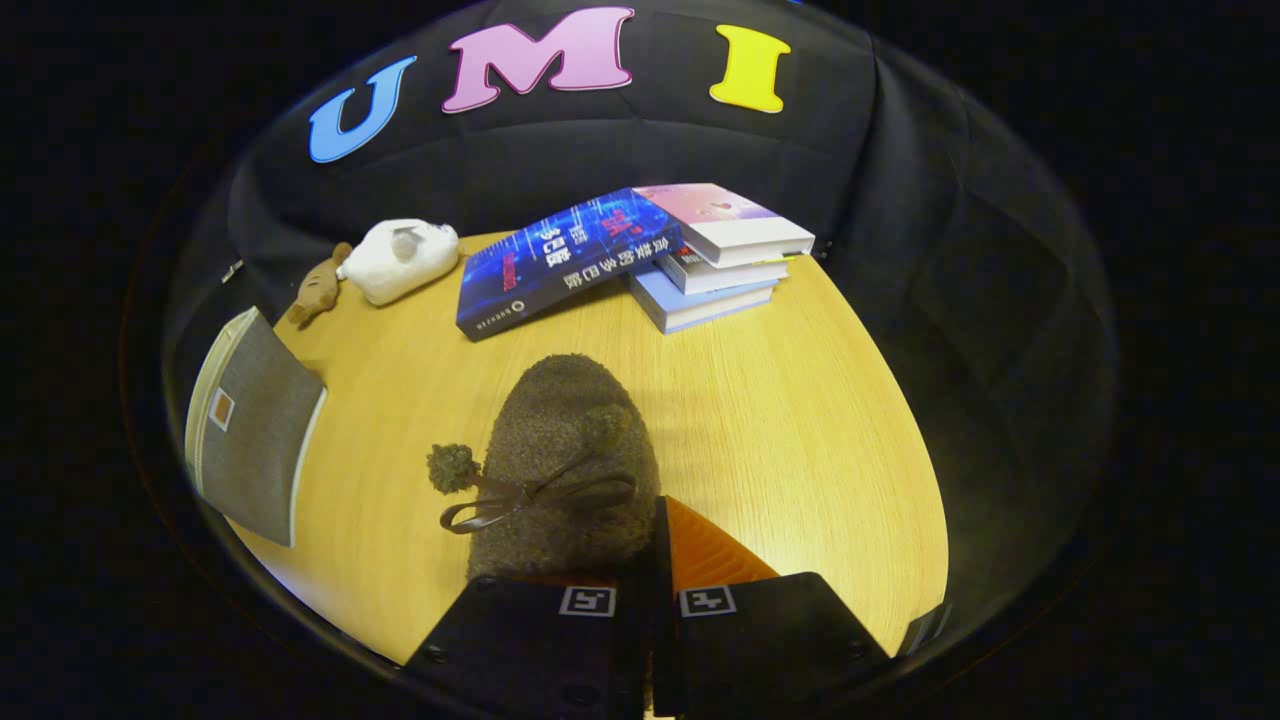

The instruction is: Open the storage box then place both shoes into the box .Put the left shoe in first, then the right shoe, with the right side of both shoes facing outward in a uniform manner.

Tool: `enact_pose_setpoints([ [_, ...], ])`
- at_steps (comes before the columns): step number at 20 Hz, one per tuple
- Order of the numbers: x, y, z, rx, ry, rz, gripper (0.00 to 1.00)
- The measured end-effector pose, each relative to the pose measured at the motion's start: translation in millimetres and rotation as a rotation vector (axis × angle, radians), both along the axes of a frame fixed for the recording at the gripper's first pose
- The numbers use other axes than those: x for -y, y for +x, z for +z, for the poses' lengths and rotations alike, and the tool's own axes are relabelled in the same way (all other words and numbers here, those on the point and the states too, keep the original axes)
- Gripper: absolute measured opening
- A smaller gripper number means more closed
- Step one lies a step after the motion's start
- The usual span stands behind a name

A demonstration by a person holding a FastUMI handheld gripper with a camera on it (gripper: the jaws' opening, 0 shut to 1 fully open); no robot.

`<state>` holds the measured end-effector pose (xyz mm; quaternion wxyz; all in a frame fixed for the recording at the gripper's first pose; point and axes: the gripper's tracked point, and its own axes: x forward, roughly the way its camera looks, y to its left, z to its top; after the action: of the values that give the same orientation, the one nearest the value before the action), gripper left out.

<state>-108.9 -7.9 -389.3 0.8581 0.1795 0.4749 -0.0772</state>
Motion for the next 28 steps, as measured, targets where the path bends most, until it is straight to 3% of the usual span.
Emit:
enact_pose_setpoints([
  [9, -72.5, 72.6, 135.5, 0.191, 0.081, -0.01, 0.09],
  [18, -191.9, 137.3, 237.5, 0.285, 0.184, 0.06, 0.09],
  [23, -267.3, 155.2, 266.7, 0.292, 0.225, 0.106, 0.08],
  [28, -326.8, 162.0, 259.5, 0.236, 0.22, 0.129, 0.09],
])
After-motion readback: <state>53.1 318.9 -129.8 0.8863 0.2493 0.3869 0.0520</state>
